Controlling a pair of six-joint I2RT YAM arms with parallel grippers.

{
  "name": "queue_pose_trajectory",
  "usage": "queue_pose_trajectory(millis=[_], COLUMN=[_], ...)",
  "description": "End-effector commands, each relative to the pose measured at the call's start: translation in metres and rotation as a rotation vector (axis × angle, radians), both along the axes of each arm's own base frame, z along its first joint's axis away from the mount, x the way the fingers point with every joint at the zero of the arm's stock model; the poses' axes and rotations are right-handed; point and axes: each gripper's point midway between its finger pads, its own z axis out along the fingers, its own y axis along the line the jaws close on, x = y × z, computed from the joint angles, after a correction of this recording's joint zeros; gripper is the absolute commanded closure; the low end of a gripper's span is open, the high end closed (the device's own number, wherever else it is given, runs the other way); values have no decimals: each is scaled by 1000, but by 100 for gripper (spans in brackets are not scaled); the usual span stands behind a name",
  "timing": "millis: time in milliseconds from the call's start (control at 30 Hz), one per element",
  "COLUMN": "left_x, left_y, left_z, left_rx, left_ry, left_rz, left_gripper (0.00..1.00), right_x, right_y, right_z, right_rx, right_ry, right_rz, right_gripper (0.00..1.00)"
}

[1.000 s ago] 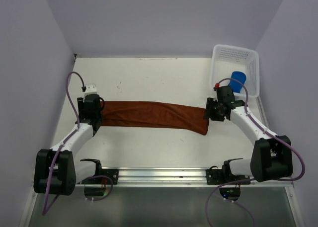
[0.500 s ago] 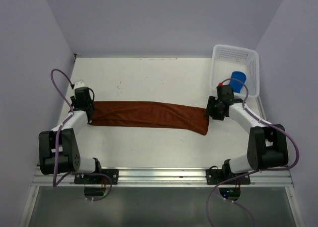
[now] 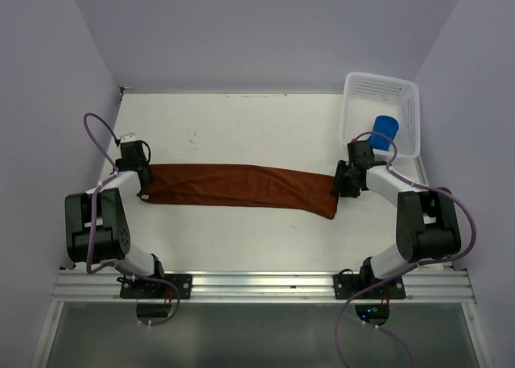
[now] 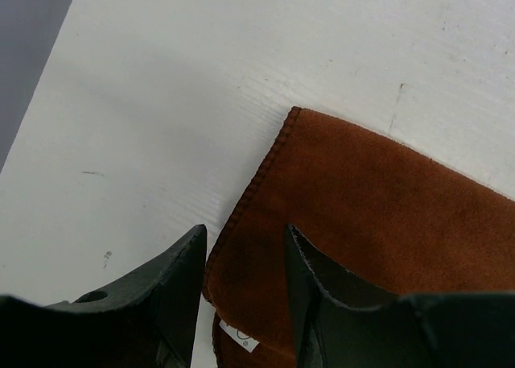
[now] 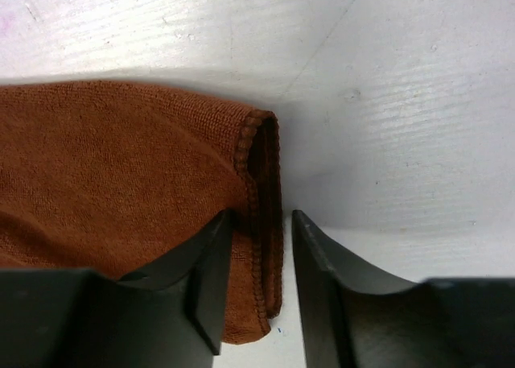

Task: Roll the towels
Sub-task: Fold the towel

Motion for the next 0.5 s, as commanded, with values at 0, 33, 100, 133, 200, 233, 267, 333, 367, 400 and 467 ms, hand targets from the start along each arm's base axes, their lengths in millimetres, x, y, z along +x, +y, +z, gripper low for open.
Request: queue_pose_trajectory(millis=[0, 33, 100, 133, 200, 233, 267, 333, 367, 400, 467], left_x=[13, 13, 10, 10, 9, 9, 9, 10, 10, 9, 8], left_y=[6, 6, 6, 7, 6, 7, 7, 7, 7, 7, 7], left_z=[7, 4, -1, -2, -4, -4, -5, -6, -7, -9, -13], left_rx=[-8, -8, -13, -13, -13, -11, -10, -10, -12, -13, -18], left_ry=[-23, -17, -6, -7, -1, -1, 1, 7, 10, 14, 25], left_rz=[37, 38, 39, 40, 39, 37, 37, 31, 29, 31, 30], left_gripper=[54, 54, 54, 53, 53, 53, 53, 53, 53, 53, 53], right_x=[2, 1, 2, 2, 2, 1, 5, 5, 11, 12, 18], right_y=[1, 1, -1, -2, -2, -3, -4, -7, -12, -13, -16], right_z=[-10, -11, -12, -12, -12, -13, -11, -7, -1, 2, 13], right_rx=[16, 14, 1, -3, -8, -13, -24, -41, -63, -73, -86], right_ry=[9, 10, 10, 13, 13, 20, 14, 28, 14, 10, -11], right_rz=[-11, -9, -6, -3, 4, 6, 20, 31, 33, 33, 31], right_gripper=[64, 66, 76, 83, 91, 96, 99, 100, 100, 100, 100])
